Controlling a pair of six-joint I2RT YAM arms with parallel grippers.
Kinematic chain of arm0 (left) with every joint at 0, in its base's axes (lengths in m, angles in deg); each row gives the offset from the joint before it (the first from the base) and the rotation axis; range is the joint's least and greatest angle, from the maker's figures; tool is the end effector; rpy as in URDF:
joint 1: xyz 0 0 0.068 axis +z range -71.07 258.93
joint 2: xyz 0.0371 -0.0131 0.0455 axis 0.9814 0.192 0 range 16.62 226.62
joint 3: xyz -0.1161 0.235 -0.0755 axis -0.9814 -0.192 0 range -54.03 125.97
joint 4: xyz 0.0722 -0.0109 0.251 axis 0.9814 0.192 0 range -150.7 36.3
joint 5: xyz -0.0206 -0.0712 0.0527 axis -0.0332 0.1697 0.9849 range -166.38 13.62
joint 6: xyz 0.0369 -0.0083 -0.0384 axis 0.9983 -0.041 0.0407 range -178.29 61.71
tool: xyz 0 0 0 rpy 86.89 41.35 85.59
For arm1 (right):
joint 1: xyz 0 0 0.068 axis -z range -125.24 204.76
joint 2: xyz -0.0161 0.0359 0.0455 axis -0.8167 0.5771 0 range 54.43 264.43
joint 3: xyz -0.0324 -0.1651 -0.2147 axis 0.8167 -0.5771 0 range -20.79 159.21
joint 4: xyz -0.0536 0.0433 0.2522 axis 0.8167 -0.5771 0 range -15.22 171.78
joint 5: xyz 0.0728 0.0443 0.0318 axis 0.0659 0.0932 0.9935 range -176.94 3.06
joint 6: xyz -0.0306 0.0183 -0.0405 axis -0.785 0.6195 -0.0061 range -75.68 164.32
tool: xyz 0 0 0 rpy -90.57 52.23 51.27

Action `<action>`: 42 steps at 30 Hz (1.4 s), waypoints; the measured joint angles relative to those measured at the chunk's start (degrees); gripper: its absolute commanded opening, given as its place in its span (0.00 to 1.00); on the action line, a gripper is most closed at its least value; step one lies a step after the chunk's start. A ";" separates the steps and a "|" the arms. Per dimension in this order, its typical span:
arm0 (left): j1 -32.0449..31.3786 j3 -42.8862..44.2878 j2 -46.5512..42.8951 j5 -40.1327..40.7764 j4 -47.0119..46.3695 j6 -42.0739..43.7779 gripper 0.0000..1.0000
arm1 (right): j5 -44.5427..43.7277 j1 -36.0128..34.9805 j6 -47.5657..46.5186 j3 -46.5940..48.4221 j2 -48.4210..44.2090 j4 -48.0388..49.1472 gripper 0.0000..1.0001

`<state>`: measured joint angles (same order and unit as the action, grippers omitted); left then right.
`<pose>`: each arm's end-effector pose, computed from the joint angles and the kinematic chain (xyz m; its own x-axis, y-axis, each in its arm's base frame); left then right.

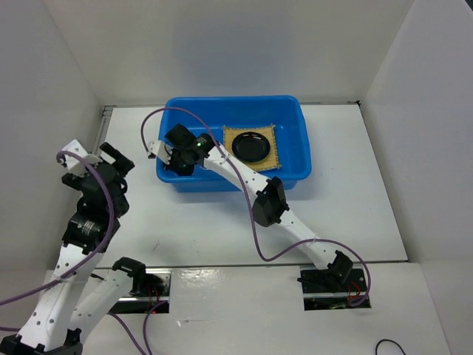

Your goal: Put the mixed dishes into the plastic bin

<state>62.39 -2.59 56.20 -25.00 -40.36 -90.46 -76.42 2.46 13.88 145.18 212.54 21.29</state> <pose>0.1413 -0.0130 0.3766 0.1803 -0.4002 -0.8985 -0.5519 0.7150 -0.4292 0.3409 0.4514 0.2182 0.0093 -0.8022 -0.5969 -0.9754 0.1244 -0.1823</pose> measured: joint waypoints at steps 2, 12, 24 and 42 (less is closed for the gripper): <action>0.00 -0.20 -1.03 0.83 -1.07 0.00 0.96 | 0.81 0.04 0.46 0.68 0.59 0.17 0.43; 0.07 -0.20 3.17 0.79 -1.73 0.26 0.99 | -3.26 -0.81 2.27 -3.82 -6.64 1.88 0.99; 0.07 -0.17 5.60 -8.44 -4.39 3.56 1.00 | -23.93 2.32 4.92 -48.17 -60.59 17.55 0.99; 0.39 6.49 22.01 -33.20 -2.08 8.31 1.00 | 2.49 48.78 9.22 -97.83 -94.84 16.90 0.99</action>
